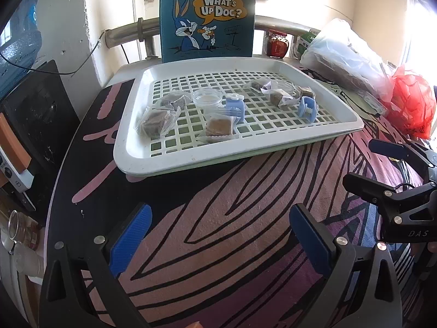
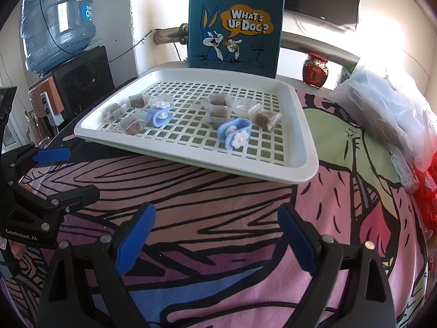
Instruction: Organize objects
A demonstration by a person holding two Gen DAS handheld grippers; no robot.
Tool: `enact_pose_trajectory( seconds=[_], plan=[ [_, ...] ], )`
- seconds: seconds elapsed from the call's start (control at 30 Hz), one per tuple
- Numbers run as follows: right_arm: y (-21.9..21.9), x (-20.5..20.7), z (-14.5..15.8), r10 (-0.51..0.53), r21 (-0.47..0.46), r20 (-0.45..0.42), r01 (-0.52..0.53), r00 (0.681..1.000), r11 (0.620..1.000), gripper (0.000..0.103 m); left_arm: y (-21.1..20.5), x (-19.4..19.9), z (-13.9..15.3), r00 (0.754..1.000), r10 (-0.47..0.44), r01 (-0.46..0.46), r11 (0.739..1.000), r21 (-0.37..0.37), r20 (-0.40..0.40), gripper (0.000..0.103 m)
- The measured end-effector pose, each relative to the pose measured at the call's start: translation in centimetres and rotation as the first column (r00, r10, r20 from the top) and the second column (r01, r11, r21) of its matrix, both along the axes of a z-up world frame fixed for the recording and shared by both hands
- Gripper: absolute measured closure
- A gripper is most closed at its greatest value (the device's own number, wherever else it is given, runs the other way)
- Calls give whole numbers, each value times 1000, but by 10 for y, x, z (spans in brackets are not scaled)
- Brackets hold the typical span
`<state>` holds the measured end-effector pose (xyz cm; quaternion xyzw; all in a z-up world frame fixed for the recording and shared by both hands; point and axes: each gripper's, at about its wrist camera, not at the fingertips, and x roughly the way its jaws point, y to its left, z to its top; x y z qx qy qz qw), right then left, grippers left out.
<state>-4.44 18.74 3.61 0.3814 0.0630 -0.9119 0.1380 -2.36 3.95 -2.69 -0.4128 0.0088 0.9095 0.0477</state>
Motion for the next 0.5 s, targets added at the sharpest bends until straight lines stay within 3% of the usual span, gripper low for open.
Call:
enact_pose_trajectory(
  seconds=[0.5],
  plan=[
    [3,-3,-2,-10,-4,15,10,1000,1000,10,-4,-5,-5,999,19,-19,1000,16,31,2]
  ],
)
